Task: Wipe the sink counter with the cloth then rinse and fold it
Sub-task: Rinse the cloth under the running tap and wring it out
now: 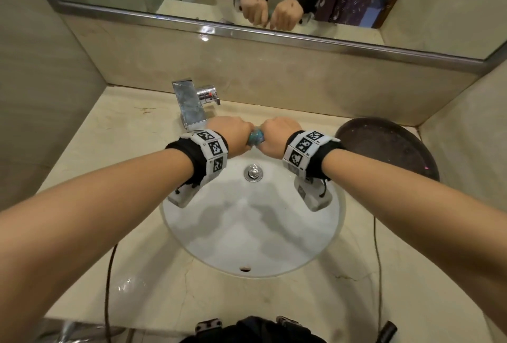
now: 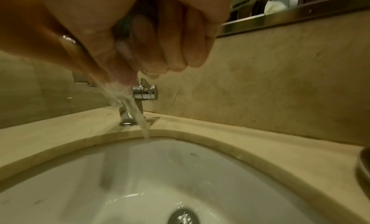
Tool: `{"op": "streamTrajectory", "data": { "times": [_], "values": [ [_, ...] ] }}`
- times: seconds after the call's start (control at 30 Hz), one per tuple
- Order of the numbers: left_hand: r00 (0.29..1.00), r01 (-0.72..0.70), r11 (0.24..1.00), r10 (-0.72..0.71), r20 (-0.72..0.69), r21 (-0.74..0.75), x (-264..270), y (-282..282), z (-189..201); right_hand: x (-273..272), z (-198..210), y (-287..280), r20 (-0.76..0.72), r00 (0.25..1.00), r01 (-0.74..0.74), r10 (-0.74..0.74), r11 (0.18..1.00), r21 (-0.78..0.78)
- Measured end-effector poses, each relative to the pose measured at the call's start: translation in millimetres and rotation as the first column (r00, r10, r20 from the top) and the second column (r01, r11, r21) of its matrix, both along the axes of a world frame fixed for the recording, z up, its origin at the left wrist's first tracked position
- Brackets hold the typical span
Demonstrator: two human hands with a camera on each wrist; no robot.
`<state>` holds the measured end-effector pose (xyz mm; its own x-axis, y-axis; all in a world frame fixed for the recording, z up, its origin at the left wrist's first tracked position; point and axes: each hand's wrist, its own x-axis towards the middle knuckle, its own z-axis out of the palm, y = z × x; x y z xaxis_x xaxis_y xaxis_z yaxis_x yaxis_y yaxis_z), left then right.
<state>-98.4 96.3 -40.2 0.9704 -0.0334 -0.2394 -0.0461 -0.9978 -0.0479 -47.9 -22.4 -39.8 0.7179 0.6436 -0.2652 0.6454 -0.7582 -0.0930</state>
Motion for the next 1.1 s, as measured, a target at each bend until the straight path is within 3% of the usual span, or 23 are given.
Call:
{"op": "streamTrajectory", "data": {
  "times": [0.07,0.13,0.23,0.37,0.57,0.63,0.7,0.73,0.8,0.87,0.9,0.93,1.0,1.07,1.1],
  "values": [
    [0.999,0.048,0.992,-0.050,0.011,0.116,-0.6,-2.2,-2.5,-4.4,-4.5,1.7,-0.197,0.974,0.127,-0.115,0.991,0.051],
    [0.997,0.077,0.984,-0.081,0.017,0.164,0.6,-3.7,-3.9,-6.7,-8.8,2.6,-0.420,0.886,0.265,-0.196,0.958,0.111],
    [0.991,0.120,0.975,-0.129,0.034,0.186,5.4,-4.4,-3.6,-6.5,-13.1,-0.6,-0.563,0.786,0.392,-0.255,0.910,0.134],
    [0.985,0.121,0.980,-0.138,0.102,0.156,5.6,-3.5,-7.0,2.3,-13.9,-3.6,-0.561,0.789,0.396,-0.249,0.905,0.155],
    [0.976,0.140,0.972,-0.102,0.194,-0.189,4.3,5.7,-4.1,21.3,-11.0,-3.0,-0.432,0.878,0.338,-0.204,0.905,0.259],
    [0.984,0.053,0.938,0.009,0.175,-0.343,5.0,5.9,0.3,22.6,-11.6,-3.4,-0.371,0.902,0.353,-0.221,0.873,0.338],
    [0.979,-0.108,0.834,0.186,0.090,-0.542,7.3,4.7,4.1,19.8,-9.0,-4.4,-0.257,0.930,0.357,-0.262,0.811,0.464],
    [0.959,-0.202,0.726,0.281,0.016,-0.657,9.2,4.4,5.3,17.5,-7.2,-4.9,-0.166,0.950,0.311,-0.263,0.801,0.511],
    [0.890,-0.380,0.400,0.403,-0.212,-0.834,10.7,4.0,8.4,10.7,-6.4,-5.4,0.056,0.980,0.136,-0.192,0.844,0.519],
    [0.828,-0.490,0.090,0.358,-0.431,-0.867,9.3,5.4,14.5,2.3,-8.1,-5.4,0.224,0.970,-0.032,-0.091,0.870,0.492],
    [0.817,-0.523,0.002,0.287,-0.500,-0.853,7.8,6.0,17.9,0.8,-10.5,-6.2,0.270,0.961,-0.087,-0.062,0.859,0.505],
    [0.812,-0.551,-0.038,0.205,-0.546,-0.834,7.0,6.4,20.7,1.4,-11.9,-6.6,0.304,0.951,-0.127,-0.048,0.840,0.528],
    [0.801,-0.594,-0.019,0.083,-0.594,-0.804,4.6,6.3,25.9,3.0,-9.3,-6.3,0.365,0.931,-0.191,-0.020,0.824,0.533],
    [0.805,-0.593,0.101,0.063,-0.589,-0.799,3.6,5.9,27.3,4.8,-3.0,-5.1,0.403,0.914,-0.242,0.054,0.869,0.432],
    [0.821,-0.569,0.212,0.090,-0.563,-0.795,3.9,4.7,27.8,6.7,1.4,-3.7,0.441,0.892,-0.278,0.098,0.888,0.366]
  ]
}}
